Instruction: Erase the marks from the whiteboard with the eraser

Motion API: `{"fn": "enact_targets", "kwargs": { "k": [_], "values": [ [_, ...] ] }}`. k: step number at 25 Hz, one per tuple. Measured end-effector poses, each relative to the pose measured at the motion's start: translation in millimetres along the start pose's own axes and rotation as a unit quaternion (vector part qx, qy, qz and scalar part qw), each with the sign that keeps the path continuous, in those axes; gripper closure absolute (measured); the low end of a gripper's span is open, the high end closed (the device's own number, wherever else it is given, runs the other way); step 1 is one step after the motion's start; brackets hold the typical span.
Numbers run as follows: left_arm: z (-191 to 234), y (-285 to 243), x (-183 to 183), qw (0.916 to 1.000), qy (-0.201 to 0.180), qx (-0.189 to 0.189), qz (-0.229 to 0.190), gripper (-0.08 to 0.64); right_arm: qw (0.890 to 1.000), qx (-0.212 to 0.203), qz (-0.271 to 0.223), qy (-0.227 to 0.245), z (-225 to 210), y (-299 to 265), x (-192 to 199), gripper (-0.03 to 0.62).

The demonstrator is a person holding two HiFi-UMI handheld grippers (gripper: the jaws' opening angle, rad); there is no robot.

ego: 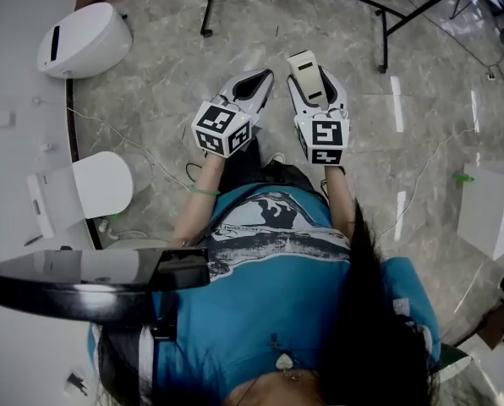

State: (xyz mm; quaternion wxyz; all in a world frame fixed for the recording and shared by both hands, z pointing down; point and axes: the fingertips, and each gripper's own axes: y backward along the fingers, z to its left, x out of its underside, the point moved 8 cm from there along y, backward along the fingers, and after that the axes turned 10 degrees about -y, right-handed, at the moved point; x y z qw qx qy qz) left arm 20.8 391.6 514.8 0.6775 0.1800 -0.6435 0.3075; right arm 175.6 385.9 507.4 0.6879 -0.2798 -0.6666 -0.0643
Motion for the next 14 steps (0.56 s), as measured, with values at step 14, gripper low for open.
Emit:
{"fn": "enact_targets", "kwargs": {
  "k": [14],
  "values": [
    [-49.9,34.0,10.8,0.9999,-0.010,-0.005,-0.010,0.555,1.000,-0.014,-0.008,0.013,16.4,52.9,14.7,0.330]
  ]
}}
